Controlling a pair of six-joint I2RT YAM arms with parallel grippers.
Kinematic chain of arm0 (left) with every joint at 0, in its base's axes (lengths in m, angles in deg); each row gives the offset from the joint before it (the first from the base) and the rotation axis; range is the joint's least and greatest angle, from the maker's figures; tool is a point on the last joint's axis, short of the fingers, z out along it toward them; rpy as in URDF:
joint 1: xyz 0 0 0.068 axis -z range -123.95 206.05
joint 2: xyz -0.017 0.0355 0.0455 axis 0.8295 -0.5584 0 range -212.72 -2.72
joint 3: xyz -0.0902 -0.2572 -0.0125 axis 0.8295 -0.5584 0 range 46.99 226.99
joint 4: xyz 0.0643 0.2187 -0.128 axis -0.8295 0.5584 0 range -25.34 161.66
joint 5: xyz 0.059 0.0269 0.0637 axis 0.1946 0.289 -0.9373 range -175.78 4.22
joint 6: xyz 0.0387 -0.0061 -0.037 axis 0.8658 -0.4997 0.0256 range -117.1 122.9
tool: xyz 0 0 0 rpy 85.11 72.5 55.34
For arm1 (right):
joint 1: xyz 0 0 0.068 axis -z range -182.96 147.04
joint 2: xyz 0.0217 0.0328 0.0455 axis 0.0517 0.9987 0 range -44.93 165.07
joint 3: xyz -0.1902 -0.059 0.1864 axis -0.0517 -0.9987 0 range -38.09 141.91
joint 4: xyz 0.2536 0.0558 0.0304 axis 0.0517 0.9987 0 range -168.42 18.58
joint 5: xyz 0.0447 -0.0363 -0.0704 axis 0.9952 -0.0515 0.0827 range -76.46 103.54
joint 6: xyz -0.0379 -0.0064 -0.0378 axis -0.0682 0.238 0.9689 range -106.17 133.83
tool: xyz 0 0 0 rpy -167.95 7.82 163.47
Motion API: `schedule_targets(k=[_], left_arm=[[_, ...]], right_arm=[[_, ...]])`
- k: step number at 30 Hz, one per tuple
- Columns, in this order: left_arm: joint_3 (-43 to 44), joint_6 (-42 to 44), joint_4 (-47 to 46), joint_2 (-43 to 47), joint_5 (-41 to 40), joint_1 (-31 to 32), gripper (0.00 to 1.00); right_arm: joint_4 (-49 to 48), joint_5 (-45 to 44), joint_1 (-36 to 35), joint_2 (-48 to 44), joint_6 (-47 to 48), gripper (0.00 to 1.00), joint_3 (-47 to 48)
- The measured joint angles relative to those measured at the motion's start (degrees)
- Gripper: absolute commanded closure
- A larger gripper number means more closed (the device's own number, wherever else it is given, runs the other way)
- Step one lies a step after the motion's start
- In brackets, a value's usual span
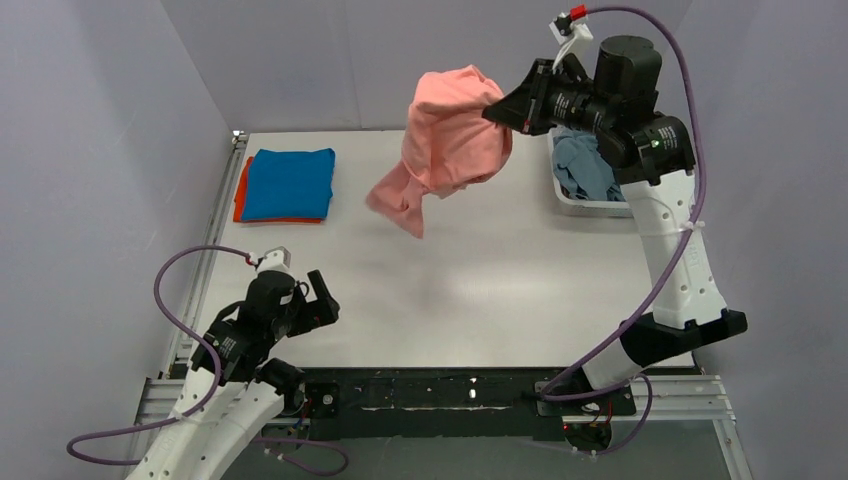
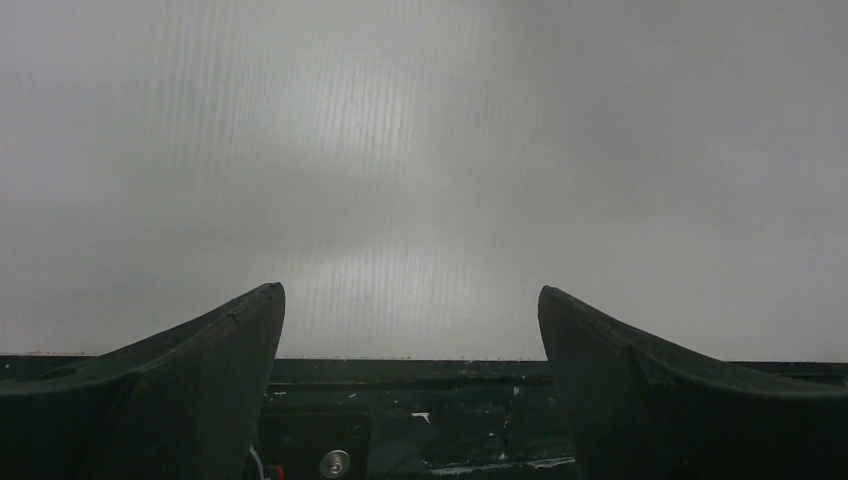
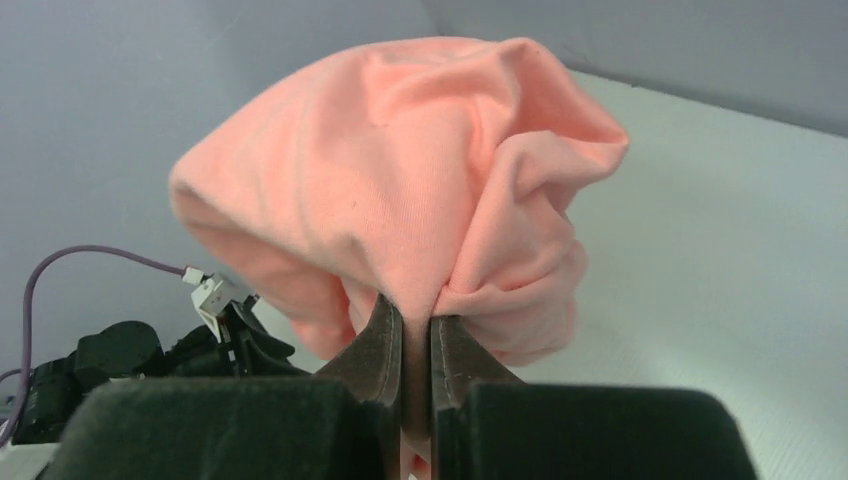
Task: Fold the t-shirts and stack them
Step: Move the tshirt to the center of the board, then flatten out the tshirt
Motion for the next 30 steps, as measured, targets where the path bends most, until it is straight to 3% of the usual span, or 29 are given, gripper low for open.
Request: schedule_targets(k=[1,2,3,5,6,11,12,13,17,24,30], left_arm=[[0.00,-0.33,0.61,0.28,-0.13,0.00,0.00],[0.00,-0.70,1.25,0.52,-0.31,0.00,0.00],[0.00,-0.98,1.88,0.68,-0.52,0.00,0.00],[0.00,-1.53,2.95,0.72,-0.92,0.00,0.00],[0.00,-1.75,3.41,0.72,-1.07,0.00,0.00],[0.20,-2.82,6.80,0.44,-2.23,0.00,0.00],[0.42,-3.06,7.45,0.15,-2.49,0.00,0.01],[0.55,-3.28,7.85,-0.28,-2.58,0.00,0.01],[0.61,-3.54,7.58,-3.76,-0.13,0.00,0.00],[0.61,-3.50,-2.29,-17.55,15.89,0.87,0.00],[2.78,-4.15,-9.84,-31.61,18.51,12.46,0.01]], right_arm=[[-1.42,0.26,-0.52,-1.25,-0.46,0.85,-2.58],[-2.71,0.57,-0.79,-2.95,-0.98,0.64,-6.67],[-3.30,0.61,-0.81,-3.93,-1.46,0.50,-9.64],[-6.38,-0.81,-0.79,-6.40,-2.32,0.36,-22.51],[-6.38,-0.81,-0.79,-6.40,-2.32,0.33,-22.51],[-6.62,-13.51,-0.33,-3.52,-3.39,0.26,-42.16],[-5.60,-16.15,-0.11,-2.89,-3.58,0.26,-44.24],[-4.74,-19.54,0.07,-2.51,-3.61,0.19,-46.88],[-3.56,-27.36,0.79,-5.29,-3.45,0.17,-52.98],[-7.72,-31.43,0.72,-17.94,-3.48,0.16,-61.53],[-9.44,-32.48,0.72,-20.44,-3.54,0.16,-64.26]])
